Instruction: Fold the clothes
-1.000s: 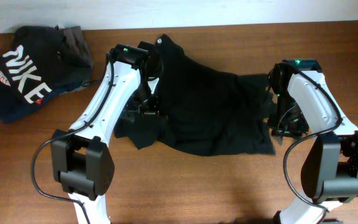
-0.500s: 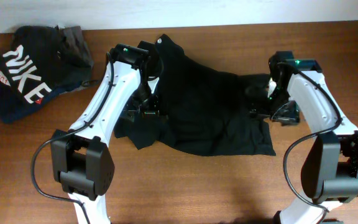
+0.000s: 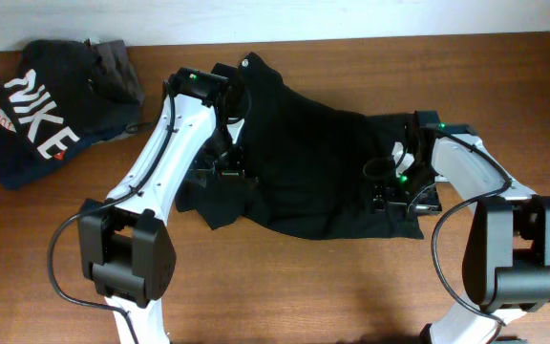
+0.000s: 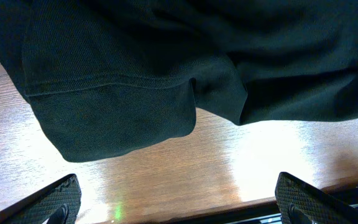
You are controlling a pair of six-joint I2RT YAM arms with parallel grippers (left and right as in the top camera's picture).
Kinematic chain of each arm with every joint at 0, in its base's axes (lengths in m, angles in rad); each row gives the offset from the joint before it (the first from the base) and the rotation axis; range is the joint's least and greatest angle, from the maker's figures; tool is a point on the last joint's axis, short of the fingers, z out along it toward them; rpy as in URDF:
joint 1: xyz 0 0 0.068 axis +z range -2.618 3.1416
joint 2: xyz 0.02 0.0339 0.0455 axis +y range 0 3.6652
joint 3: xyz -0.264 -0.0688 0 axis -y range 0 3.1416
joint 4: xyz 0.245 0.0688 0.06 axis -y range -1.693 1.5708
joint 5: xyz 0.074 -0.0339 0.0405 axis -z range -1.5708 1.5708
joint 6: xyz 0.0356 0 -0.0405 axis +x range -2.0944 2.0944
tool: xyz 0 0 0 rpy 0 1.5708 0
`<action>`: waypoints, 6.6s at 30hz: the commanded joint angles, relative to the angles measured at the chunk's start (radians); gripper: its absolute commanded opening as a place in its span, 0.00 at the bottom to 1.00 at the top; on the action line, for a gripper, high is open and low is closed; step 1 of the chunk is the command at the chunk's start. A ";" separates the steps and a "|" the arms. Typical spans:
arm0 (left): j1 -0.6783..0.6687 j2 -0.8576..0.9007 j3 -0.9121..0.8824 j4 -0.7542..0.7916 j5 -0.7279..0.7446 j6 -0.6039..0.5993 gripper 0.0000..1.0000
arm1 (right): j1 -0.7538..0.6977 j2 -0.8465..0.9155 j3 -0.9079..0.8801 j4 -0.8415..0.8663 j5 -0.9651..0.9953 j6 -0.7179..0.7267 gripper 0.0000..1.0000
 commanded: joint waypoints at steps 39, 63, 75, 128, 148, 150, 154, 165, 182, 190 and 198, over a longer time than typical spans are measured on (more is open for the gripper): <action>0.002 -0.008 -0.005 0.002 -0.015 -0.006 0.99 | 0.004 -0.004 -0.106 0.134 0.003 -0.022 0.72; 0.002 -0.008 -0.005 0.000 -0.016 -0.005 0.99 | 0.004 -0.006 -0.003 0.064 0.049 0.058 0.10; 0.002 -0.008 -0.005 -0.001 -0.039 -0.006 0.99 | 0.004 -0.030 0.062 -0.112 0.206 0.213 0.04; 0.002 -0.008 -0.005 0.021 -0.057 -0.006 0.99 | -0.005 -0.464 0.090 -0.294 0.196 0.353 0.70; 0.002 -0.008 -0.005 0.037 -0.057 -0.006 0.99 | -0.245 0.042 0.090 0.410 -0.110 0.161 0.77; 0.002 -0.008 -0.005 0.037 -0.057 -0.006 0.99 | -0.245 0.077 0.090 0.443 -0.130 0.162 0.76; 0.002 -0.008 -0.005 0.038 -0.057 -0.006 0.99 | -0.245 0.110 0.090 0.482 -0.179 0.165 0.76; 0.002 -0.008 -0.005 0.045 -0.057 -0.006 0.99 | -0.244 0.141 0.090 0.488 -0.175 0.170 0.70; 0.002 -0.008 -0.005 0.045 -0.056 -0.006 0.99 | -0.244 0.170 0.090 0.503 -0.160 0.170 0.60; 0.002 -0.008 -0.005 0.045 -0.057 -0.006 0.99 | -0.245 0.194 0.094 0.529 -0.164 0.173 0.41; 0.002 -0.008 -0.005 0.056 -0.057 -0.006 0.99 | -0.245 0.194 0.169 0.529 -0.165 0.200 0.04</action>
